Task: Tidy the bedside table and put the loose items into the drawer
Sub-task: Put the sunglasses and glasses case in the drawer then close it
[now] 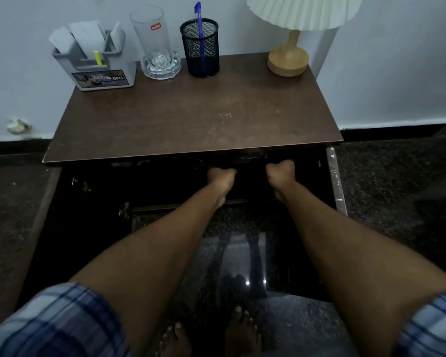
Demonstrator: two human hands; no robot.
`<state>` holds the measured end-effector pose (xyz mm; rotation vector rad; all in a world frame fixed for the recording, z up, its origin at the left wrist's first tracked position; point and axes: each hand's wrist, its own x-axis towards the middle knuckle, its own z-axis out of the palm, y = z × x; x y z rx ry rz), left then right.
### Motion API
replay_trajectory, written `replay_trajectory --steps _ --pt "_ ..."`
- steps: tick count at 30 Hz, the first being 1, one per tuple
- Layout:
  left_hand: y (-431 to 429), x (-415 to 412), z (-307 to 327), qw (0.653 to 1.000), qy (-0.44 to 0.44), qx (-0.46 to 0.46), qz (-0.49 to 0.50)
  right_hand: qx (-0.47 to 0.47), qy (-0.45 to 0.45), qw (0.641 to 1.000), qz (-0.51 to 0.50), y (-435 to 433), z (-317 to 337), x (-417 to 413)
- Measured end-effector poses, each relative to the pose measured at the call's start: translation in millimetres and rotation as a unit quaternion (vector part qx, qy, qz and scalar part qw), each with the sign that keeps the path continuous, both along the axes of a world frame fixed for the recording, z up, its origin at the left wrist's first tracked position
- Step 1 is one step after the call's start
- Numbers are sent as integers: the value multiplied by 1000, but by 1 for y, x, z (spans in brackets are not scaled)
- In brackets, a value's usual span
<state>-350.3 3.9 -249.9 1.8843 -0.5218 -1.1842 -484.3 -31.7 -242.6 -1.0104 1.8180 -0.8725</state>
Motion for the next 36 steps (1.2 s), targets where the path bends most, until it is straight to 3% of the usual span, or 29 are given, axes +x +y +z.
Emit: replay_trajectory --steps 7,12,17,24,36 --pt "-2 3 2 999 24 12 -38 6 -13 1000 28 -1 1 2" --pt "23 10 18 999 19 -3 -46 27 51 997 50 16 10 -6" --pt "75 26 44 998 39 -22 -32 11 119 981 152 47 48 -13" --pt "154 82 101 993 -114 -1 -45 -21 201 932 299 112 111 -18" --pt "280 178 177 958 -275 12 -85 -70 258 914 304 201 197 -50"
